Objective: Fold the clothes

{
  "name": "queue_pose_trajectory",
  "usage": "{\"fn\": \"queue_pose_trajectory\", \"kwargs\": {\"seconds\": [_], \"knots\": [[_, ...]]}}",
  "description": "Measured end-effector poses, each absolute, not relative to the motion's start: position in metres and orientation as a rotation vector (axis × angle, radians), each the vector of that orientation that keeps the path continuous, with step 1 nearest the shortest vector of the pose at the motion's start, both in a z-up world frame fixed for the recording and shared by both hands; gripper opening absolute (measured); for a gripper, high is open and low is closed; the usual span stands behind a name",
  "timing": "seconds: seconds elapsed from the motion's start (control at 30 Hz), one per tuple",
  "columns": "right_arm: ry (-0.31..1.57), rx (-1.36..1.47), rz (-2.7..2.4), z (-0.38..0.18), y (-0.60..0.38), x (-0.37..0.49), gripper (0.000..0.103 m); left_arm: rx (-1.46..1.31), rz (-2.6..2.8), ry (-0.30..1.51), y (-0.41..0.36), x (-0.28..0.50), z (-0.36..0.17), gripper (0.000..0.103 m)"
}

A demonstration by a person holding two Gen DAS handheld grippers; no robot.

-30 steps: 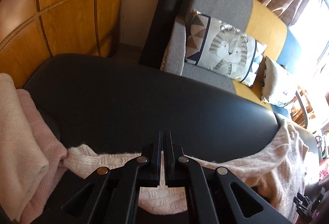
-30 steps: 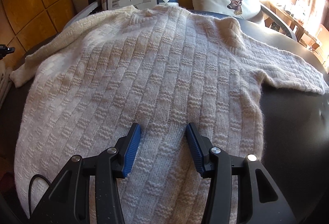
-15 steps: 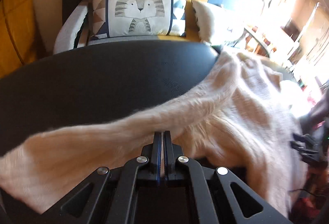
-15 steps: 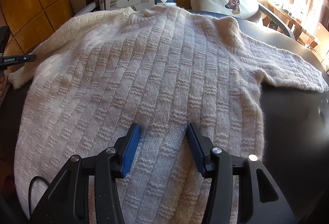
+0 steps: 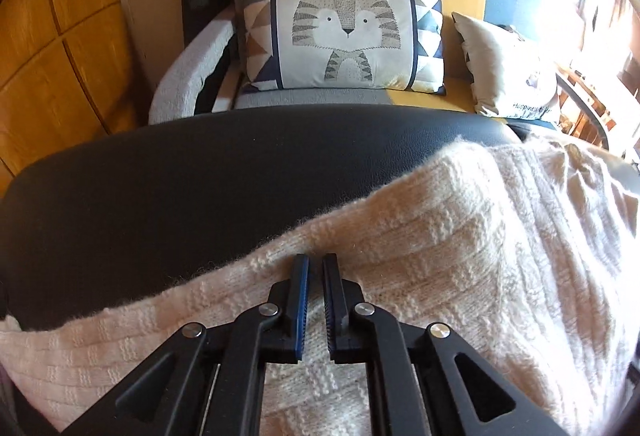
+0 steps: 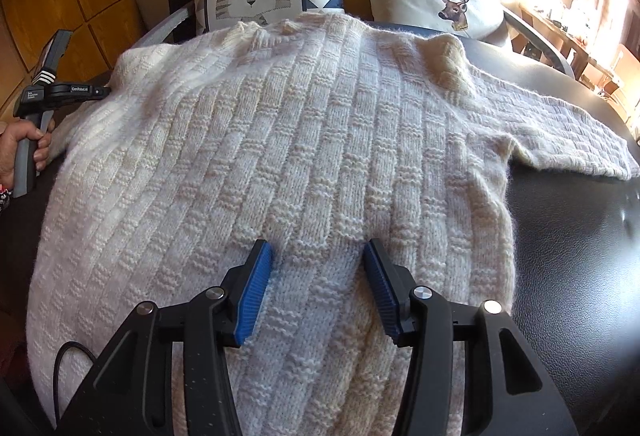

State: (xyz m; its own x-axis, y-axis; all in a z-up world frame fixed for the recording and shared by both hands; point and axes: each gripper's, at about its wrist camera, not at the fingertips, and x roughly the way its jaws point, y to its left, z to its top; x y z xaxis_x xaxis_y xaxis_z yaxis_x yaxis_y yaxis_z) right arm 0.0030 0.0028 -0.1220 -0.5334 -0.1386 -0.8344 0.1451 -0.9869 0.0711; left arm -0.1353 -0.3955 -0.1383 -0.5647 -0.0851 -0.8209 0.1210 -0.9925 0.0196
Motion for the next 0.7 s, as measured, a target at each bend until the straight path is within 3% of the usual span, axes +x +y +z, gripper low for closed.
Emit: {"fn": "queue_pose_trajectory", "kwargs": {"seconds": [0.23, 0.43, 0.7], "knots": [[0.007, 1.418, -2.621, -0.122, 0.003, 0.003, 0.052, 1.358, -2.579, 0.054, -0.395, -0.112, -0.131, 0.009], [0.011, 1.418, -2.631, -0.121, 0.003, 0.004, 0.052, 1.247, -2.475, -0.134, -0.396, -0.084, -0.131, 0.009], [0.099, 1.494, -2.63, -0.121, -0.001, -0.004, 0.053, 1.26, -2.332, -0.01, -0.456, -0.079, -0.147, 0.016]]}}
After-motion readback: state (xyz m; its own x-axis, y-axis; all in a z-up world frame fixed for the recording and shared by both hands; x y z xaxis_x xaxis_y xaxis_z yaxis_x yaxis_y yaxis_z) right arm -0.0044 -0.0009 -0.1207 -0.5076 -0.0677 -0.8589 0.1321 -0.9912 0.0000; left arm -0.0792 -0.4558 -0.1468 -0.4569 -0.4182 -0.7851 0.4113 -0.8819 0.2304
